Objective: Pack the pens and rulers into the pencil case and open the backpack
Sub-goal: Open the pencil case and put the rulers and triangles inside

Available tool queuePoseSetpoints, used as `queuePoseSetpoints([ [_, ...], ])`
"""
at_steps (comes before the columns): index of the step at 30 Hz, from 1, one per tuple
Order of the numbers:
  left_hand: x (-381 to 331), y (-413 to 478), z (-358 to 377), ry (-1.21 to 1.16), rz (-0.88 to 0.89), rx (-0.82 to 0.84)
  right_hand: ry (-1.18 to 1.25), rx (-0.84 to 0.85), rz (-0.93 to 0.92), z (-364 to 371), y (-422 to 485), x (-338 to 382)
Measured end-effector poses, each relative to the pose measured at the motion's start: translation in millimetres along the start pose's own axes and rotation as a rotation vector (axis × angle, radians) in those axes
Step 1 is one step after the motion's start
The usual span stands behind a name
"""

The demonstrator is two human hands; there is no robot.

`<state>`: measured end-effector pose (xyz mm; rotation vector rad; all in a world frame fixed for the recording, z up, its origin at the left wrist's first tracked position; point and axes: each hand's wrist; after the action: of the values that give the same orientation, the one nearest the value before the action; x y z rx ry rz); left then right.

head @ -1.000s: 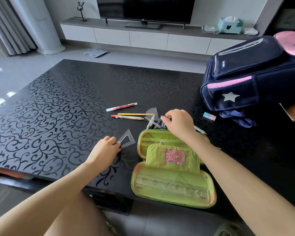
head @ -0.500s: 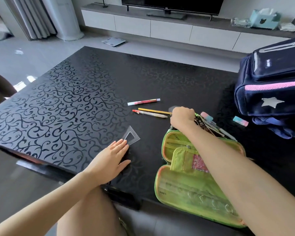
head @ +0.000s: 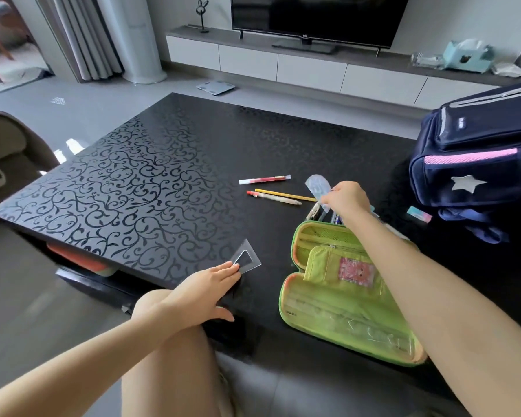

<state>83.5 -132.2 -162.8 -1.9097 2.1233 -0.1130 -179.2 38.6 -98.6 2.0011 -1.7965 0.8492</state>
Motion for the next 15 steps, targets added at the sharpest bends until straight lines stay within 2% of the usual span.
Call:
queuePoseSetpoints([
  [3, 5, -3, 9, 0.092, 0.070, -0.082, 0.369, 0.043, 0.087, -12, 0, -3],
  [6, 7, -6, 15, 0.089, 0.113, -0.103, 0.588, 0.039, 0.108, -25, -2, -3],
  [8, 10, -8, 17, 0.084, 0.128, -0.141, 0.652, 0.040, 0.102, -34, -3, 0],
  [12, 12, -12, 8, 0.006, 0.112, -0.108, 0.740, 0.087, 0.092, -48, -9, -1],
  [15, 4, -13, -14, -0.149, -0.022, -0.216, 0.768, 0.107, 0.077, -60, -17, -12],
])
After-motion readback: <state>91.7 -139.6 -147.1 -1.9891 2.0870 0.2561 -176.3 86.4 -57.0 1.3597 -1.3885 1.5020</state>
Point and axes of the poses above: each hand's wrist, its own y-axis towards the middle knuckle, its own z-axis out of the palm, x = y × z, and after that the axes turned 4 degrees about x, right-handed
